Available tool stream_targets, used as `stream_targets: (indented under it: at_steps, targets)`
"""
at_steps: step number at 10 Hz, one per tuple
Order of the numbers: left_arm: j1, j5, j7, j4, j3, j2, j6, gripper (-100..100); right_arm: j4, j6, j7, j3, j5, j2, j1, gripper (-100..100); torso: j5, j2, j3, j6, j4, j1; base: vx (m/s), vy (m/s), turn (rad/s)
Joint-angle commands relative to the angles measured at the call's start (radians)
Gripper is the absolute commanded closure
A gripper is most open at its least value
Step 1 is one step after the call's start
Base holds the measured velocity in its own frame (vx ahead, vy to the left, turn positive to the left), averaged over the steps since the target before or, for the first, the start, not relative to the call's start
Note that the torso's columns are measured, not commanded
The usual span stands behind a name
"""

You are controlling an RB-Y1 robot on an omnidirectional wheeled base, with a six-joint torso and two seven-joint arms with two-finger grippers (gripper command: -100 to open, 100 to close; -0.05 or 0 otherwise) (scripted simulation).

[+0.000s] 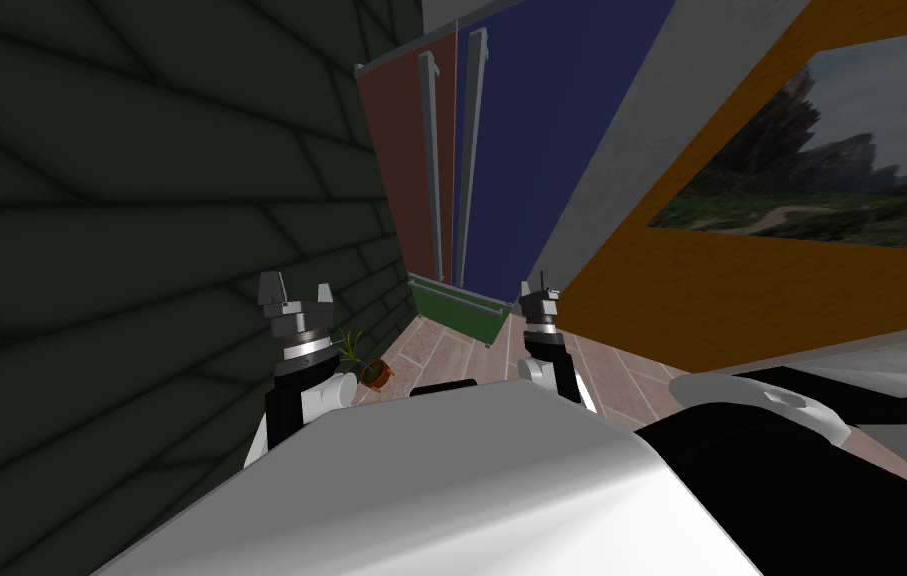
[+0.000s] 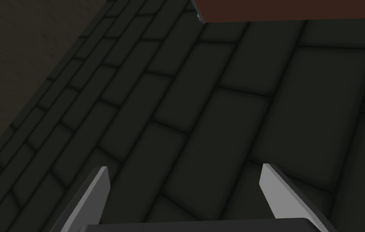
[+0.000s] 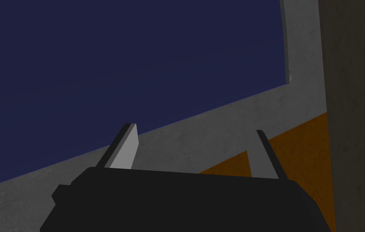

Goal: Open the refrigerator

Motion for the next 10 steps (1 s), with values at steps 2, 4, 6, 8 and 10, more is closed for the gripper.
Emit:
stream_targets:
  at_steps: [2,4,6,8,10]
  targets:
    - [0.000,0.000,0.000,0.000,0.000,0.000,0.000,0,0.000,0.000,0.000,0.000,0.000,0.000,0.000,0,0.000,0.104,-0.209,0.000,0.105,0.000,0.000,0.000,0.000]
    - [0.000,0.000,0.000,0.000,0.000,0.000,0.000,0,0.000,0.000,0.000,0.000,0.000,0.000,0.000,0,0.000,0.248,-0.497,0.000,0.248,0.000,0.000,0.000,0.000]
    - [0.000,0.000,0.000,0.000,0.000,0.000,0.000,0,0.000,0.000,0.000,0.000,0.000,0.000,0.000,0,0.000,0.396,-0.792,0.000,0.396,0.000,0.000,0.000,0.000]
    - [0.000,0.000,0.000,0.000,0.000,0.000,0.000,0,0.000,0.000,0.000,0.000,0.000,0.000,0.000,0,0.000,0.544,-1.087,0.000,0.544,0.000,0.000,0.000,0.000]
    - [0.000,0.000,0.000,0.000,0.000,0.000,0.000,0,0.033,0.030,0.006,0.006,0.048,-0.029,0.004,-100,0.000,0.691,-1.382,0.000,0.691,0.000,0.019,-0.011,0.041]
